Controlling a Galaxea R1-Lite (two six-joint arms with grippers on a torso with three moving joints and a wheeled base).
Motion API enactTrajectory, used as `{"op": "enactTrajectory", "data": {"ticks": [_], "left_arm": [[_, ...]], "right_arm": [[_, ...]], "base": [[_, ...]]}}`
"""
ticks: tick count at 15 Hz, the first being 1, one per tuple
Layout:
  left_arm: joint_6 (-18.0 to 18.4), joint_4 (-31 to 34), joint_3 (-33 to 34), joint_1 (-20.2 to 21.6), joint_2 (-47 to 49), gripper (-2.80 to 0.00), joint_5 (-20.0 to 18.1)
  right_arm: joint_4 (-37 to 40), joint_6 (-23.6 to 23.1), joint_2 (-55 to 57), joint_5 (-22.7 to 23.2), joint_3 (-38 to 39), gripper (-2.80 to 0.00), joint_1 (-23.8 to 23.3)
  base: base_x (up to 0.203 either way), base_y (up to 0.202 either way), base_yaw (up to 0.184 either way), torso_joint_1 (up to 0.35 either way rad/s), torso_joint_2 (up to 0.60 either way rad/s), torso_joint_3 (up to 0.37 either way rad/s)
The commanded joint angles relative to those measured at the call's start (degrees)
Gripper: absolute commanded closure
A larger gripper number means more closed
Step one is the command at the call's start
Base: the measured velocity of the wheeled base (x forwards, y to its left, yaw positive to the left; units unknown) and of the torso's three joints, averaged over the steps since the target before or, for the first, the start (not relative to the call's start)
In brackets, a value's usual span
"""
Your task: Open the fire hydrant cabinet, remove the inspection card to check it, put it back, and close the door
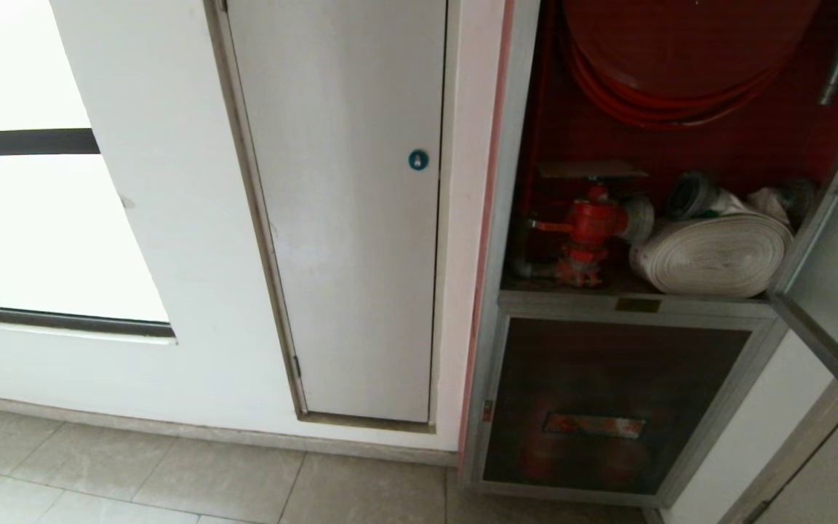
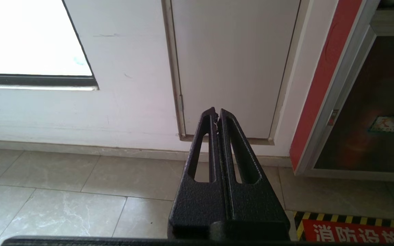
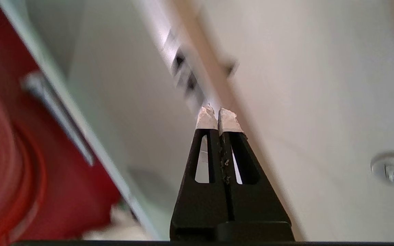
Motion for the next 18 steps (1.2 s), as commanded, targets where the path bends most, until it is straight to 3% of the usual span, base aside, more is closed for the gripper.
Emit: {"op": "enactTrajectory", "data": {"ticks": [1,9,18], "left_arm": [[0.0,0.0,0.0,-0.1,0.0,0.0,0.0],[0.0,0.0,0.0,0.0,0.0,0.0,0.0],[0.0,0.0,0.0,0.0,0.0,0.0,0.0]], "right_arm": [[-0.7,1.4,1.0,1.2,0.8,0.0,-3.7],[-7.7,8.9,6.4,10.1,3.1,0.0,-14.6],[-8.5,9.0,7.5,18.9,5.2,0.0,-13.3]], "base": [[0.0,0.0,0.0,0.0,0.0,0.0],[0.0,0.0,0.0,0.0,0.0,0.0],[0.0,0.0,0.0,0.0,0.0,0.0]]}}
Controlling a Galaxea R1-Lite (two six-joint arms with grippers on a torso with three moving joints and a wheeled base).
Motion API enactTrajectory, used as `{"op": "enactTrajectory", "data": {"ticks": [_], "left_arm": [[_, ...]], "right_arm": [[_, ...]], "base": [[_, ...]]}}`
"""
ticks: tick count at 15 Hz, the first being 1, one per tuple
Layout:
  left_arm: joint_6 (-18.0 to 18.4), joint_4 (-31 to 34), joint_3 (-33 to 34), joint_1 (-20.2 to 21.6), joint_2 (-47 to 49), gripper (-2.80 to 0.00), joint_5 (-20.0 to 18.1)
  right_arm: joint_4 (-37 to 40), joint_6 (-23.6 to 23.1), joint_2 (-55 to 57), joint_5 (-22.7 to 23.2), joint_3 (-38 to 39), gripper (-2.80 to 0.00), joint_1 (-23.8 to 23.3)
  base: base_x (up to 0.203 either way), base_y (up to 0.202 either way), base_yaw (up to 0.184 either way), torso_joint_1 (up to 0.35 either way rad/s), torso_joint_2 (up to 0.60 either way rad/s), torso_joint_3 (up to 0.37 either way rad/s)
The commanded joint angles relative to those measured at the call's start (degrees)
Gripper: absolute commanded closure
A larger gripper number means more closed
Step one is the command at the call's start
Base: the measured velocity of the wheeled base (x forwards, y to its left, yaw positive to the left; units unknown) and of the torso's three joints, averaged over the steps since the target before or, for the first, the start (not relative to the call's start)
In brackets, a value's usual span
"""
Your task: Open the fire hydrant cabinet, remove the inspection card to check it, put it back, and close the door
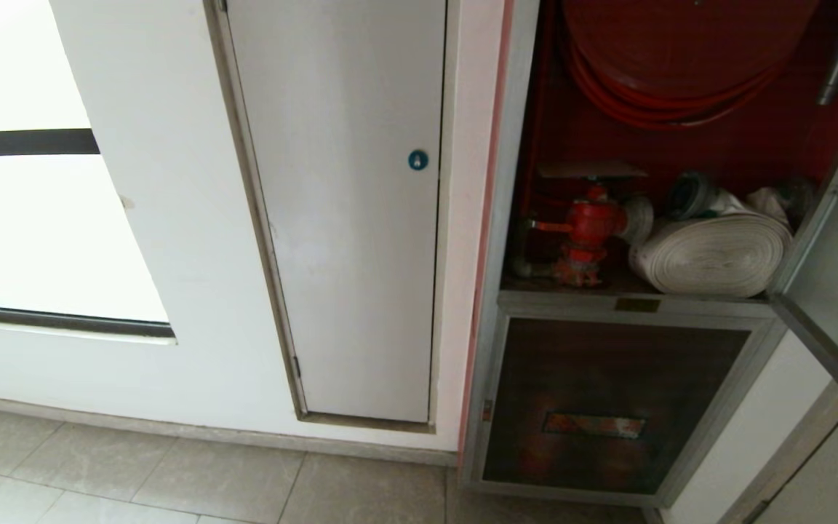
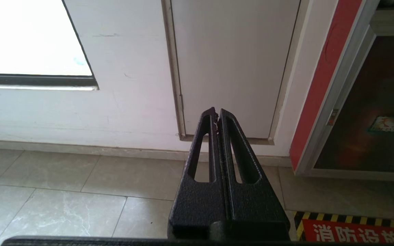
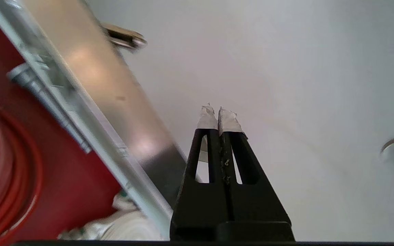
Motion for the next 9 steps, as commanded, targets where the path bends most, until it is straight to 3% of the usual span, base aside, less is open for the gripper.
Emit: {"op": "enactTrajectory", "data": {"ticks": [1,9], "left_arm": [[0.0,0.0,0.0,0.0,0.0,0.0,0.0],[0.0,0.0,0.0,0.0,0.0,0.0,0.0]], "right_arm": [[-0.2,0.1,-1.2,0.2,0.8,0.0,0.9],[-0.3,-0.2,-9.8,1.8,6.1,0.0,12.3]], "base": [[0.0,0.0,0.0,0.0,0.0,0.0],[0.0,0.0,0.0,0.0,0.0,0.0]]}}
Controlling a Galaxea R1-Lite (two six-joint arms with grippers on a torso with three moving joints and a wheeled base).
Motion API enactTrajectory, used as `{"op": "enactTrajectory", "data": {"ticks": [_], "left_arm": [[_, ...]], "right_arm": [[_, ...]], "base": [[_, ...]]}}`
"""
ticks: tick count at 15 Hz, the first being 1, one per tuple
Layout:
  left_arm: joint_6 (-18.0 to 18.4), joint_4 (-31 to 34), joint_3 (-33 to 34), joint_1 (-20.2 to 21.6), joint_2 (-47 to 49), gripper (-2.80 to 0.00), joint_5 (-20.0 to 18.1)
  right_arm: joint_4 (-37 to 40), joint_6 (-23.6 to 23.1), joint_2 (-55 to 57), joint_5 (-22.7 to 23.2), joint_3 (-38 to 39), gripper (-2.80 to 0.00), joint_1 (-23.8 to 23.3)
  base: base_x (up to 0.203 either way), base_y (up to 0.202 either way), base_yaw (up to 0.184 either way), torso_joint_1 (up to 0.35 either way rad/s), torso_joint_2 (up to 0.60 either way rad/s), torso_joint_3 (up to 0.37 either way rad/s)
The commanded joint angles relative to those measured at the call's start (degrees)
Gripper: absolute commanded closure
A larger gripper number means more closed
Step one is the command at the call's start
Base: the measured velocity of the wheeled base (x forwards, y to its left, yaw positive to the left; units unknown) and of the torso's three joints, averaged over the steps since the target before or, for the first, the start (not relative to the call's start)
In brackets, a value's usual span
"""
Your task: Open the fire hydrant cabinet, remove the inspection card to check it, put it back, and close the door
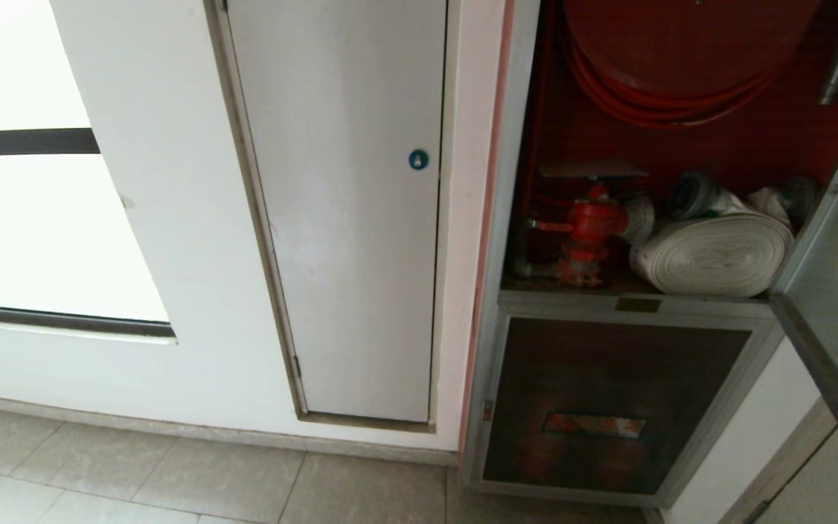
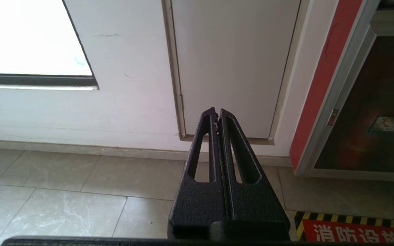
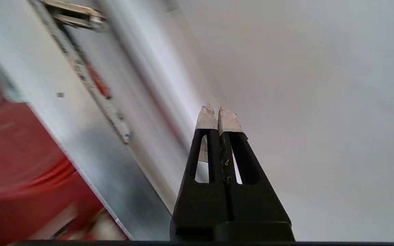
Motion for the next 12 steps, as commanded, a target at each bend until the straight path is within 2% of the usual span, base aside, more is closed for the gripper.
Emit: {"op": "enactTrajectory", "data": {"ticks": [1,8,12], "left_arm": [[0.0,0.0,0.0,0.0,0.0,0.0,0.0],[0.0,0.0,0.0,0.0,0.0,0.0,0.0],[0.0,0.0,0.0,0.0,0.0,0.0,0.0]], "right_arm": [[-0.2,0.2,-2.9,0.8,0.4,0.0,2.7],[7.8,0.0,-8.1,10.2,-0.3,0.0,14.0],[16.7,0.0,-8.6,21.5,-3.9,0.0,15.6]], "base": [[0.0,0.0,0.0,0.0,0.0,0.0],[0.0,0.0,0.0,0.0,0.0,0.0],[0.0,0.0,0.0,0.0,0.0,0.0]]}}
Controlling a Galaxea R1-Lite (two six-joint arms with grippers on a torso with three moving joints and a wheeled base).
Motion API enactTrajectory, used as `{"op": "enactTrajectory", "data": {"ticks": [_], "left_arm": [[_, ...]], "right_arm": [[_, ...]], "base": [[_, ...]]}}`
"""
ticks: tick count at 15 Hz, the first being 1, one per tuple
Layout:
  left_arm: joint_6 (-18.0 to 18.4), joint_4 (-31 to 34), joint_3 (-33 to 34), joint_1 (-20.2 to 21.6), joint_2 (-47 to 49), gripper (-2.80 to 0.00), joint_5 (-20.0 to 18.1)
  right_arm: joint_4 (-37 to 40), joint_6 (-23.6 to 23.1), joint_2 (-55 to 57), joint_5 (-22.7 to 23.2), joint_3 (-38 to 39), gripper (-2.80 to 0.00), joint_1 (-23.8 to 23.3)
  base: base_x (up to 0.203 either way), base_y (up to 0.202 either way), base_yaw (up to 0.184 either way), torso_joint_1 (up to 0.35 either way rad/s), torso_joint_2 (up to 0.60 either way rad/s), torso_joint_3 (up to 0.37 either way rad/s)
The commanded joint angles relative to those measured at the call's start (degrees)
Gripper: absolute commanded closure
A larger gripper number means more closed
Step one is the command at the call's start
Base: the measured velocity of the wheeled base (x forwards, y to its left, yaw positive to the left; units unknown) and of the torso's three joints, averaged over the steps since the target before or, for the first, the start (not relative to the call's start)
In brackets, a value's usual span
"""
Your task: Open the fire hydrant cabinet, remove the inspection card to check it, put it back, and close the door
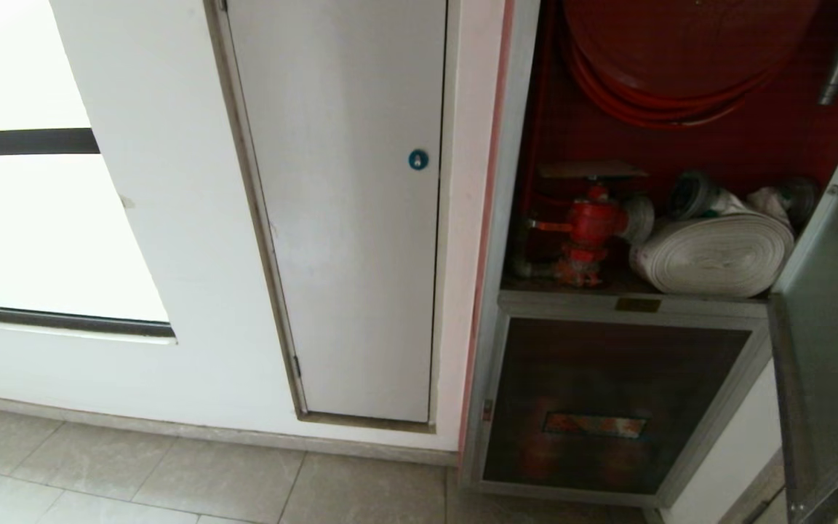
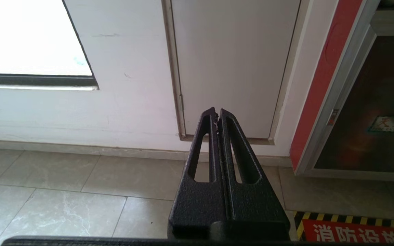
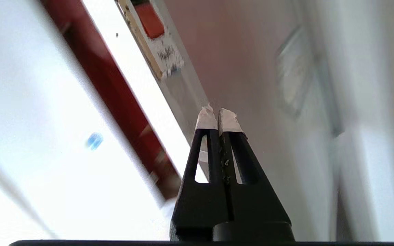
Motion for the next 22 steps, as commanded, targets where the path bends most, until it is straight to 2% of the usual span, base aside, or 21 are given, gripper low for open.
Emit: {"op": "enactTrajectory", "data": {"ticks": [1,2,4,9,10,12,15,17,22], "left_arm": [[0.0,0.0,0.0,0.0,0.0,0.0,0.0],[0.0,0.0,0.0,-0.1,0.0,0.0,0.0],[0.0,0.0,0.0,0.0,0.0,0.0,0.0],[0.0,0.0,0.0,0.0,0.0,0.0,0.0],[0.0,0.0,0.0,0.0,0.0,0.0,0.0],[0.0,0.0,0.0,0.0,0.0,0.0,0.0],[0.0,0.0,0.0,0.0,0.0,0.0,0.0],[0.0,0.0,0.0,0.0,0.0,0.0,0.0],[0.0,0.0,0.0,0.0,0.0,0.0,0.0]], "right_arm": [[3.8,0.2,0.0,5.0,-2.8,0.0,0.2],[6.9,0.2,0.9,9.5,-4.8,0.0,0.3],[8.8,-0.2,4.1,15.4,-6.9,0.0,1.5],[9.0,-6.2,18.2,16.5,-13.8,0.0,11.6],[9.0,-7.0,20.6,15.5,-15.1,0.0,15.0],[9.1,-8.8,25.2,10.5,-17.6,0.0,21.8],[9.1,-12.0,33.0,-0.4,-22.8,0.0,31.4],[9.1,-12.7,38.3,-5.0,-27.3,0.0,35.5],[9.6,-12.9,53.3,-12.6,-41.3,0.0,42.6]], "base": [[0.0,0.0,0.0,0.0,0.0,0.0],[0.0,0.0,0.0,0.0,0.0,0.0],[0.0,0.0,0.0,0.0,0.0,0.0],[0.0,0.0,0.0,0.0,0.0,0.0],[0.0,0.0,0.0,0.0,0.0,0.0],[0.0,0.0,0.0,0.0,0.0,0.0],[0.0,0.0,0.0,0.0,0.0,0.0],[0.0,0.0,0.0,0.0,0.0,0.0],[0.0,0.0,0.0,0.0,0.0,0.0]]}}
